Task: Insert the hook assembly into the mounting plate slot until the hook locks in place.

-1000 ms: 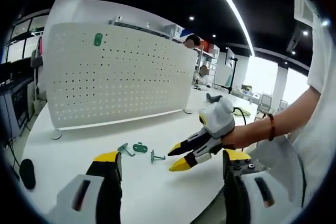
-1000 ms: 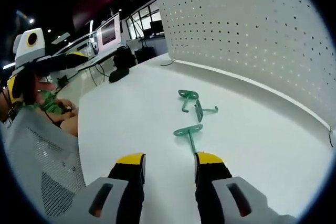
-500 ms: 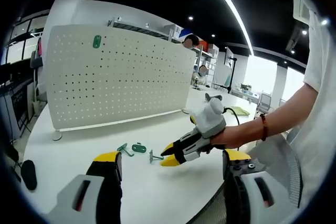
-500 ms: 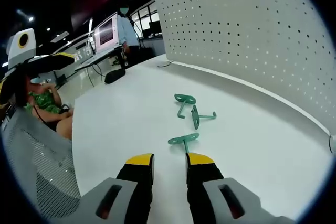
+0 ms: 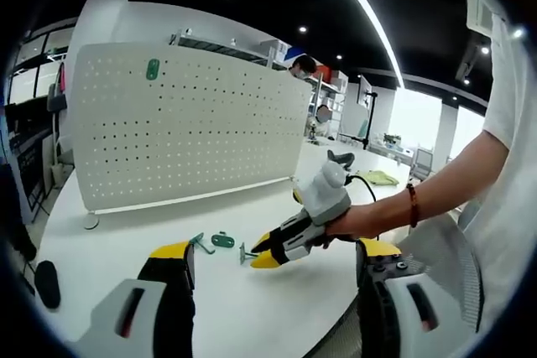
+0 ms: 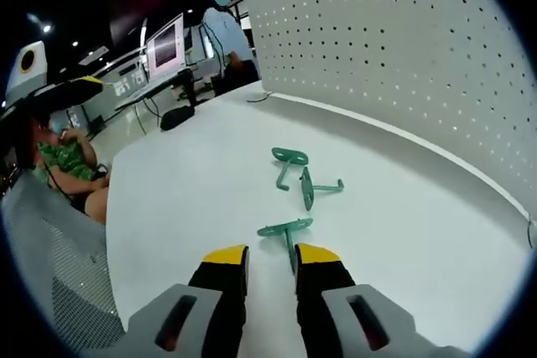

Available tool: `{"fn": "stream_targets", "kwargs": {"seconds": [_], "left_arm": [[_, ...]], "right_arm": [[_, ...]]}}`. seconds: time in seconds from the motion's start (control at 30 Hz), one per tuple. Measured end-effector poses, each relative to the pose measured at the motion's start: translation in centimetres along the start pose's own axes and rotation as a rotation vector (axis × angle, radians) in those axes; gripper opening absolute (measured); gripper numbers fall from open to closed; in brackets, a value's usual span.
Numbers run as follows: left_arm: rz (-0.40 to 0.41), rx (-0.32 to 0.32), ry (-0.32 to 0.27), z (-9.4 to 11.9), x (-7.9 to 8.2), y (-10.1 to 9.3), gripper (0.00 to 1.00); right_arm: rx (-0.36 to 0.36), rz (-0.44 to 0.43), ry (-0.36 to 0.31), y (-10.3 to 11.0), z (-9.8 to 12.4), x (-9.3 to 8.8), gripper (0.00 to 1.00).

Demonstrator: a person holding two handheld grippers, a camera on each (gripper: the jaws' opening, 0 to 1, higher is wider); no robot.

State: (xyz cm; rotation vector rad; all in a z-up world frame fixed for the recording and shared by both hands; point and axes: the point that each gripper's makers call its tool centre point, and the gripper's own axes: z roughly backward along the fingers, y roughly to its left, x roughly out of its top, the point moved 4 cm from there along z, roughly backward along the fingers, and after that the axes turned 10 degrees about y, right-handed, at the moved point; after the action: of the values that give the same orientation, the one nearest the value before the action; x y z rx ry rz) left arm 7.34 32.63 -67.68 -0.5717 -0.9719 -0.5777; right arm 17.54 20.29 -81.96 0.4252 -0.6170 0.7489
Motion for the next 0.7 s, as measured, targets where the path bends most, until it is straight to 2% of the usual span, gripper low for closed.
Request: {"fn": "stream_targets", "kwargs": {"seconds": [0.17,0.3,0.43,0.5,0.7], "left_arm": [[0.027,-0.007,-0.034,0.15,0.36,0.04,0.81],[0.012,-0.005,-0.013,0.00,0.12,-0.01,0.81],[0.015,-0.006,-0.018,-0.06,0.25,-0.01,0.81],[0.014,-0.007,-0.018,-0.07,0.27,-0.03,0.81],[0.006,-0.008,-0.009,-0.20,0.25,0.04,0.81]], "right_arm": [[-0.012,-0.016,0.000,-0.45,-0.16,0.13,0.15],[-0.008,-0.011,0.009,-0.42,-0.53,0.03,0.13],[0.001,-0.024,0.012,-0.28,-0.64,-0.03,0.12],[-0.021,-0.003,0.023,-0.39,-0.75,-0.07,0.08],[-0.026,0.009,0.030,-0.48,-0.86,-0.27,0.07]]}}
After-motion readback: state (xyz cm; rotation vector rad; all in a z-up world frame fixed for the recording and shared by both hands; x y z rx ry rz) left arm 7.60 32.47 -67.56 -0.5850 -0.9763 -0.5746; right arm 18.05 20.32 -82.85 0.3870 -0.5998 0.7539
